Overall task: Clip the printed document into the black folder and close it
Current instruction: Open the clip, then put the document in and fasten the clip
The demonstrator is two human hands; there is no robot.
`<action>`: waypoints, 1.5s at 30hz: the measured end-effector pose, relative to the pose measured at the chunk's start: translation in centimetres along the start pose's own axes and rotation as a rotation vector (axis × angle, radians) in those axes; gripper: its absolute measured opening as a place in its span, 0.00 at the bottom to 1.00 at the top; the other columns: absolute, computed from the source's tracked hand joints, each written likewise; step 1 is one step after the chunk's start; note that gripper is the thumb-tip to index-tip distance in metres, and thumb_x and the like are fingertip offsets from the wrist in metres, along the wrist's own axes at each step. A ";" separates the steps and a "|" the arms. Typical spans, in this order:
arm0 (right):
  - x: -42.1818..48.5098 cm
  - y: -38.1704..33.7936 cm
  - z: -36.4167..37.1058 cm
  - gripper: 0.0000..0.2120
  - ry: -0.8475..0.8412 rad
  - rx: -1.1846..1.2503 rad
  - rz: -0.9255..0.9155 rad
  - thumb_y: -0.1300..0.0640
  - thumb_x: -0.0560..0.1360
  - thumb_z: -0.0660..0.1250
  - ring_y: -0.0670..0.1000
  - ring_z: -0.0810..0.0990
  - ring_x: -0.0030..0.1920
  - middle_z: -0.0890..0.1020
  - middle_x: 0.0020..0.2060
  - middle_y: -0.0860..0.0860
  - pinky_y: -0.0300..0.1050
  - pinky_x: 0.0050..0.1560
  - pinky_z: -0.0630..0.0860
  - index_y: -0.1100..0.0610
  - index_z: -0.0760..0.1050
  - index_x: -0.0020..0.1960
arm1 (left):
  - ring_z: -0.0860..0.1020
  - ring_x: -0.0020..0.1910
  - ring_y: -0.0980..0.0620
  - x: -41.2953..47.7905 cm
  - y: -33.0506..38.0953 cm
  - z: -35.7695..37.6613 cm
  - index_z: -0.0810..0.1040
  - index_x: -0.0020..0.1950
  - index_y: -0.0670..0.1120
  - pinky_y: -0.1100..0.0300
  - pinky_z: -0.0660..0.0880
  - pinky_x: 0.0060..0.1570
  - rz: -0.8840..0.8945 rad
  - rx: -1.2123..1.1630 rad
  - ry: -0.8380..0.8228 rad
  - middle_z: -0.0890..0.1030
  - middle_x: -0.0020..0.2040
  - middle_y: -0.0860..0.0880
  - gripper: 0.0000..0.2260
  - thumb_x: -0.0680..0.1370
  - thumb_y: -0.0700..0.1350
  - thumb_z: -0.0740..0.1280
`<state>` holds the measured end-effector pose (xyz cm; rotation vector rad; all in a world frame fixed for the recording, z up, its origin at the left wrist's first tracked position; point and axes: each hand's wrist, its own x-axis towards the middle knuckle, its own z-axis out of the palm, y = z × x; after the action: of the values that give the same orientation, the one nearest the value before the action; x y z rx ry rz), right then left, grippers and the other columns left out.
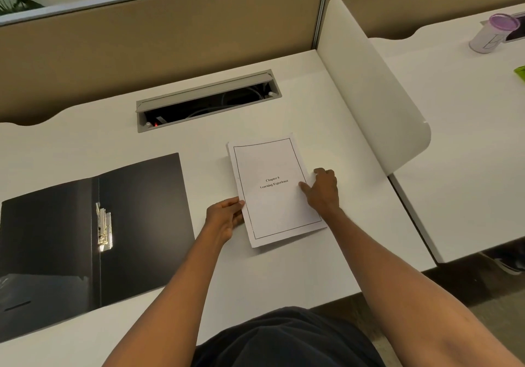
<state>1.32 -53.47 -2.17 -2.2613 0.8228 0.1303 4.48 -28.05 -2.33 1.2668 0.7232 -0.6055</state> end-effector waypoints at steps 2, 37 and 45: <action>0.3 0.0 -0.2 0.30 -0.021 0.066 0.020 0.49 0.76 0.72 0.59 0.73 0.67 0.73 0.66 0.59 0.53 0.66 0.72 0.62 0.69 0.72 | 0.85 0.44 0.45 0.2 0.4 -1.2 0.81 0.54 0.36 0.54 0.84 0.41 0.003 -0.008 -0.016 0.86 0.48 0.41 0.07 0.76 0.31 0.72; -11.5 -18.7 16.2 0.03 -0.623 0.692 0.140 0.66 0.77 0.70 0.52 0.86 0.45 0.87 0.48 0.57 0.40 0.44 0.84 0.62 0.82 0.48 | 0.66 0.78 0.41 -2.6 10.8 -36.6 0.70 0.77 0.46 0.44 0.64 0.75 0.476 1.093 0.299 0.67 0.79 0.44 0.32 0.74 0.43 0.77; -12.0 -19.9 17.7 0.03 -0.602 0.672 0.157 0.66 0.77 0.70 0.53 0.85 0.46 0.86 0.48 0.57 0.40 0.44 0.84 0.61 0.82 0.48 | 0.50 0.83 0.43 0.0 9.0 -37.3 0.59 0.82 0.52 0.39 0.48 0.79 0.469 1.354 0.212 0.53 0.84 0.45 0.46 0.70 0.58 0.78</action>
<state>6.13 -24.74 0.43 -1.4092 0.5910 0.4993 5.73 10.32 -1.88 2.6787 0.0585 -0.5562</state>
